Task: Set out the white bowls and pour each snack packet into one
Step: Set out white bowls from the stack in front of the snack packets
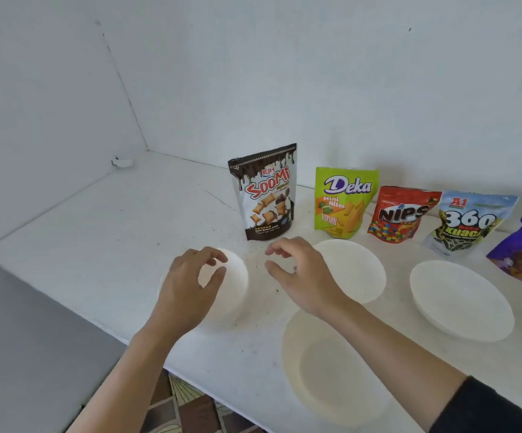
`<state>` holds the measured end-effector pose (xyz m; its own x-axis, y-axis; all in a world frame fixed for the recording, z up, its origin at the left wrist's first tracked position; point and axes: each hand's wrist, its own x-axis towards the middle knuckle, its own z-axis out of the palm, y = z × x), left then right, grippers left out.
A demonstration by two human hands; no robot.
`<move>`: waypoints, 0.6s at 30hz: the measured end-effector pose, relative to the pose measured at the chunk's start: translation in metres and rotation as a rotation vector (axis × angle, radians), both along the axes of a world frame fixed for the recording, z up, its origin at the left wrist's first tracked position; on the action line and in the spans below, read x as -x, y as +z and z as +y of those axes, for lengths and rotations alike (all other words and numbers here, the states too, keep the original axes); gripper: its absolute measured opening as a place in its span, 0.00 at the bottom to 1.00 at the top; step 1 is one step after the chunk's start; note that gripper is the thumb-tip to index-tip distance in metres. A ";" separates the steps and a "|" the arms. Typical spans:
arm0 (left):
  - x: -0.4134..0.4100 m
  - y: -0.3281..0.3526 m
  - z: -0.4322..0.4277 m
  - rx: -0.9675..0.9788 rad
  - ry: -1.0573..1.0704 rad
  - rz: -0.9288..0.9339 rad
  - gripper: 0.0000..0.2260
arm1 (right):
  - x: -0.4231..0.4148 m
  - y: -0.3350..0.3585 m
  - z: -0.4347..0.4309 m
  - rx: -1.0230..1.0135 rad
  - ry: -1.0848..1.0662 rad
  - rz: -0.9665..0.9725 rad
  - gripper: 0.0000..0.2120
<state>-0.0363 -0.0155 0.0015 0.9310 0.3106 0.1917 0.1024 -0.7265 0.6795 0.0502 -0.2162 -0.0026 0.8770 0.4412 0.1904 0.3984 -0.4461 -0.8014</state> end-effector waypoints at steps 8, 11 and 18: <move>0.014 -0.028 0.055 -0.019 0.162 0.250 0.07 | -0.003 -0.030 0.070 0.196 0.086 0.222 0.15; 0.014 -0.037 0.058 0.101 0.171 0.243 0.09 | -0.002 -0.039 0.083 0.237 0.067 0.265 0.18; 0.011 -0.043 0.060 0.160 0.277 0.178 0.16 | -0.008 -0.040 0.088 0.337 -0.050 0.215 0.21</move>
